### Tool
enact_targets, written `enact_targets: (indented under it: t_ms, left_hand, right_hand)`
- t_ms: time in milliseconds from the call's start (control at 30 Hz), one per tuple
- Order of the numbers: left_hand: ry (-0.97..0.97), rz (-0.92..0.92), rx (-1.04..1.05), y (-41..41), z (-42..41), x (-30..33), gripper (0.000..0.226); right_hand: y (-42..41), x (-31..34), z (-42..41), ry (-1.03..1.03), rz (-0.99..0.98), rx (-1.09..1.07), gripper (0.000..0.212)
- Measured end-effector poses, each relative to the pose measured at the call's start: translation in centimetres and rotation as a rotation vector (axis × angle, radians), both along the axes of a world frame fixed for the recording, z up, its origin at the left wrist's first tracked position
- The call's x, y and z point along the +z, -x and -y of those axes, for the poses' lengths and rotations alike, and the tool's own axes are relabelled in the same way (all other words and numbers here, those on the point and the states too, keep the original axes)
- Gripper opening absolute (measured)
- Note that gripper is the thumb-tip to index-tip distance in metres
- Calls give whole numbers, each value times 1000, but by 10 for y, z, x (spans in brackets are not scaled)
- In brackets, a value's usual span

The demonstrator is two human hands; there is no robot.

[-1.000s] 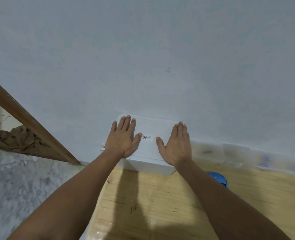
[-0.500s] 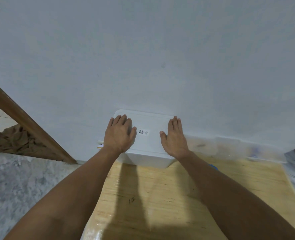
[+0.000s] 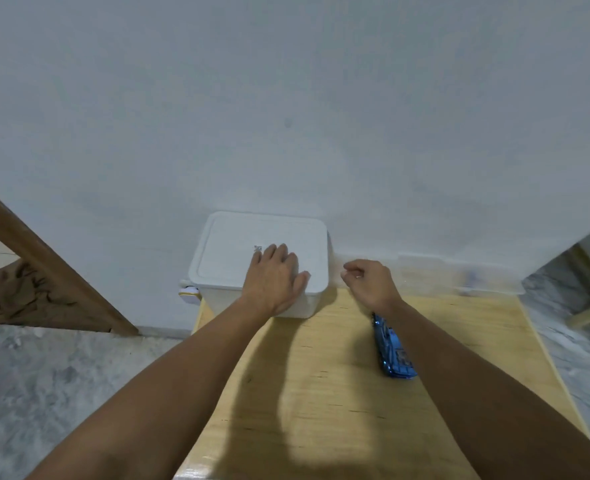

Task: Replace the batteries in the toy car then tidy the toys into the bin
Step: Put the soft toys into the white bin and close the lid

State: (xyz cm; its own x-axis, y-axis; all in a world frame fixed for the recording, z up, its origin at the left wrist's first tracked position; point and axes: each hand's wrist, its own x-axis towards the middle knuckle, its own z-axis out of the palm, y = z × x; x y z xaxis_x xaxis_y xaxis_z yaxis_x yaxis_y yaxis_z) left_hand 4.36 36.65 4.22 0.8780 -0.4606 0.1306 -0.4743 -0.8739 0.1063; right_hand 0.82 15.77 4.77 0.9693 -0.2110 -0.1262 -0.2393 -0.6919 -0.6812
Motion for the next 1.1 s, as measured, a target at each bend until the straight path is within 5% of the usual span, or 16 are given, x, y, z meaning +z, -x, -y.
enact_targets:
  t_ms: [300, 533, 667, 1100]
  left_hand:
    - [-6, 148, -205, 91, 50, -29, 50]
    - [-213, -457, -39, 151, 60, -76, 79]
    - [-259, -655, 73, 164, 56, -93, 90]
    - [-265, -686, 153, 181, 47, -106, 92]
  right_hand:
    - [70, -30, 70, 161, -192, -122, 42]
    - [115, -48, 76, 135, -381, 5, 70]
    - [125, -52, 71, 99, -349, 1, 81]
    - [131, -59, 43, 111, -295, 86, 82]
